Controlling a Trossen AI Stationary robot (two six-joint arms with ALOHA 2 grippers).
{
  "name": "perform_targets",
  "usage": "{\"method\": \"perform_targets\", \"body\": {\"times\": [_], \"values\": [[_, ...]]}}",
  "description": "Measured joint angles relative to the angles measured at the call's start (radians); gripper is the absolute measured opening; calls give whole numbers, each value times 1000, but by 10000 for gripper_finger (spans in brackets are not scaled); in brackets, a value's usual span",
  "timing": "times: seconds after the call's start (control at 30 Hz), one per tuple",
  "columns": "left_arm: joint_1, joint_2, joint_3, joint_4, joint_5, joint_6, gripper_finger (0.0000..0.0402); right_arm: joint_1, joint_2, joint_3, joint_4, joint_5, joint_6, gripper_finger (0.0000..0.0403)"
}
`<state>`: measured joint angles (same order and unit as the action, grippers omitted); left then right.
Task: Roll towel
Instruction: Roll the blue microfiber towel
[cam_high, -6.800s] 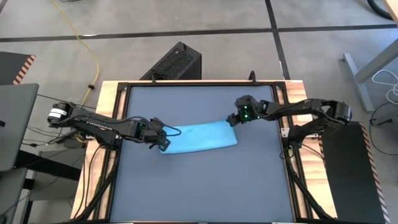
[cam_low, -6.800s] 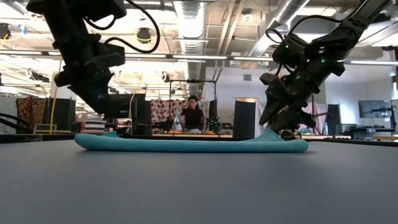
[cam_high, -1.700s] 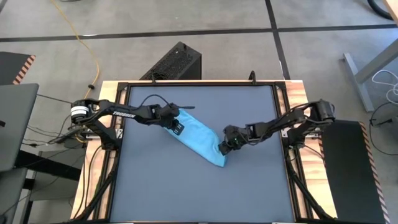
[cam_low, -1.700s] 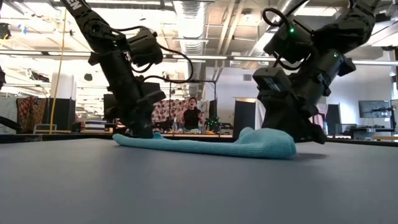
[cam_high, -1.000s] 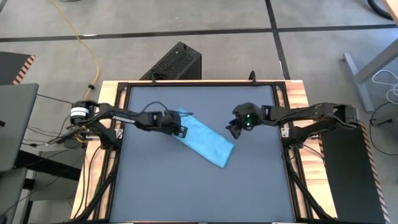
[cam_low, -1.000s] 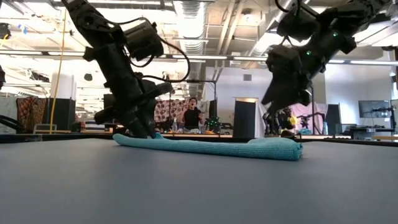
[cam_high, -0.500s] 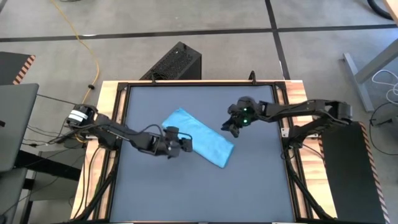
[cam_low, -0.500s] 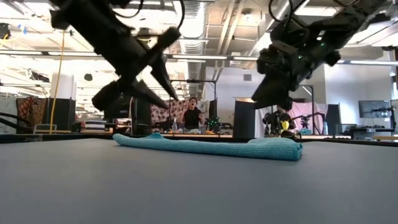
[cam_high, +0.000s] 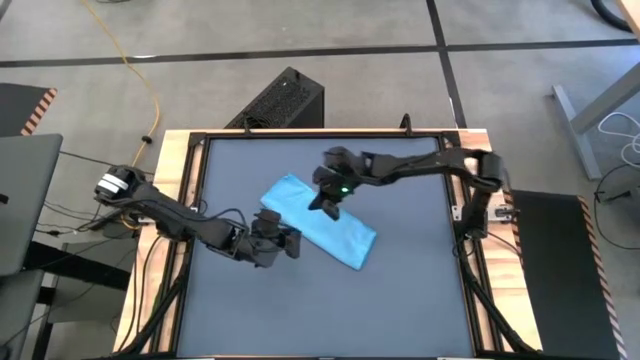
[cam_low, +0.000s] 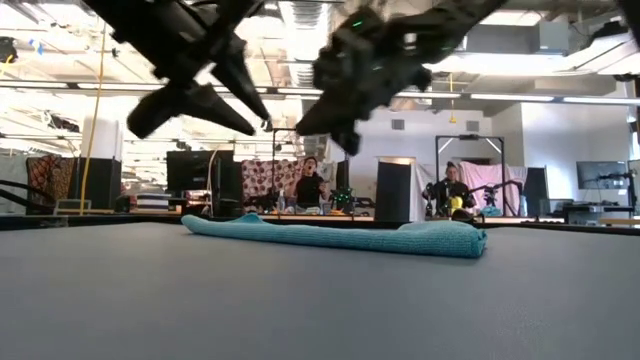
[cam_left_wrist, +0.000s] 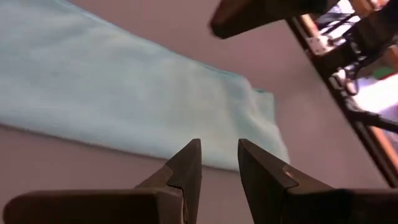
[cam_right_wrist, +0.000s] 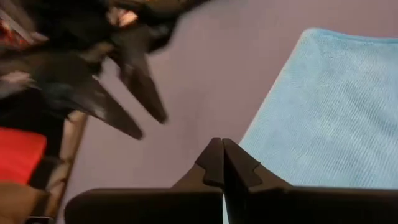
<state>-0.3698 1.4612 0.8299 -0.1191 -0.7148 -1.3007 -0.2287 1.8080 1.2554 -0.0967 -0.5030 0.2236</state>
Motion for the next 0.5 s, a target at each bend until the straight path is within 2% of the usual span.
{"method": "perform_targets", "body": {"times": [0.1,0.2,0.37,0.5], "values": [[-23,-35,0,-120,-9,-47,93,-7,100,122,-130,-19,-73,14],[-51,-62,0,-205,-16,-101,93,-25,174,185,-199,-49,-101,14],[-99,-71,0,-235,-56,-150,93,-64,261,219,-198,-131,-16,13],[-105,-71,0,-233,-68,-161,93,-82,310,232,-196,-157,45,13]]}}
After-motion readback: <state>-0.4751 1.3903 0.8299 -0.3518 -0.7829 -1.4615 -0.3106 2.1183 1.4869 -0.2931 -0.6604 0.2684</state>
